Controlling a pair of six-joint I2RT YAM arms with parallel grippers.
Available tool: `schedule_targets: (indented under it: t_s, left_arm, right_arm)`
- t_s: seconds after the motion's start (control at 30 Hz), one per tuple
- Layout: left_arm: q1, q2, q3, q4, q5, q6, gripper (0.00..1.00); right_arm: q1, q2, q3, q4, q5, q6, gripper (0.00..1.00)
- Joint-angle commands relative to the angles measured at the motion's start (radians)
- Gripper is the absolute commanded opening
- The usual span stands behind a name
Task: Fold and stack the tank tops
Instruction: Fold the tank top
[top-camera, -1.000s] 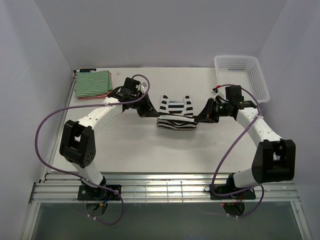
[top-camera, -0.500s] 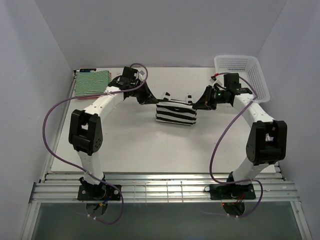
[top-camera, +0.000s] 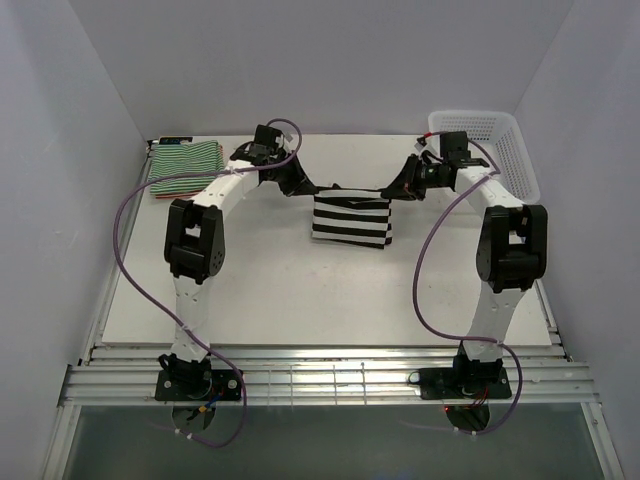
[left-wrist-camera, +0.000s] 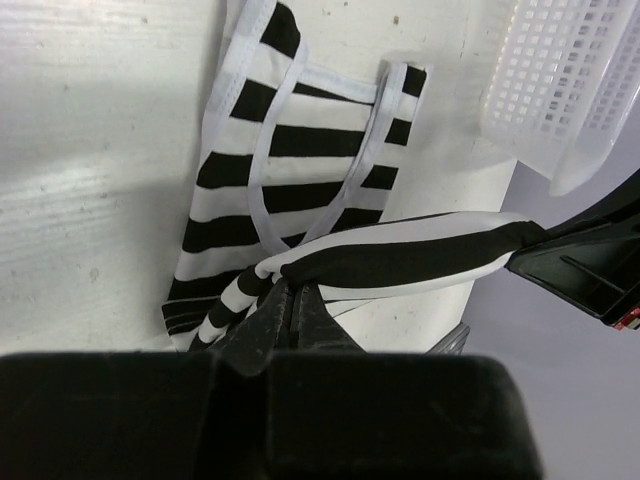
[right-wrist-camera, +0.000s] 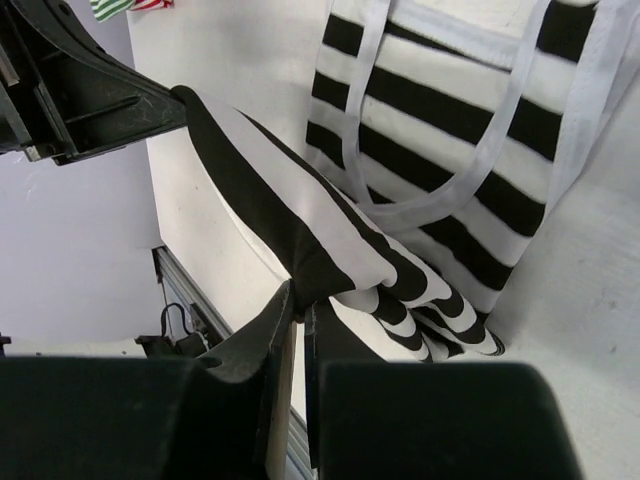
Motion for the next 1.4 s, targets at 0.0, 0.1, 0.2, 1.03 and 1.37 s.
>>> schedule_targets:
  t_s: [0.0, 0.1, 0.2, 1.03, 1.37]
  left_arm:
    - [0.021, 0.022, 0.091, 0.009, -0.05, 0.023, 0.0]
    - [0.029, 0.067, 0.134, 0.009, -0.055, 0.015, 0.0]
    - [0.034, 0.094, 0.16, 0.011, -0.07, 0.017, 0.0]
    - [0.035, 0.272, 0.288, 0.206, 0.013, 0.051, 0.2]
    - [0.035, 0.216, 0.344, 0.204, -0.009, 0.058, 0.98]
  right_arm:
    - [-0.02, 0.058, 0.086, 0.036, -0.025, -0.003, 0.08]
    - [-0.026, 0.109, 0.125, 0.048, -0.019, 0.006, 0.08]
    - [-0.028, 0.158, 0.168, 0.06, -0.028, 0.008, 0.08]
    - [-0.043, 0.279, 0.212, 0.22, 0.044, 0.041, 0.23]
    - [-0.029, 0.195, 0.289, 0.18, 0.03, -0.02, 0.7]
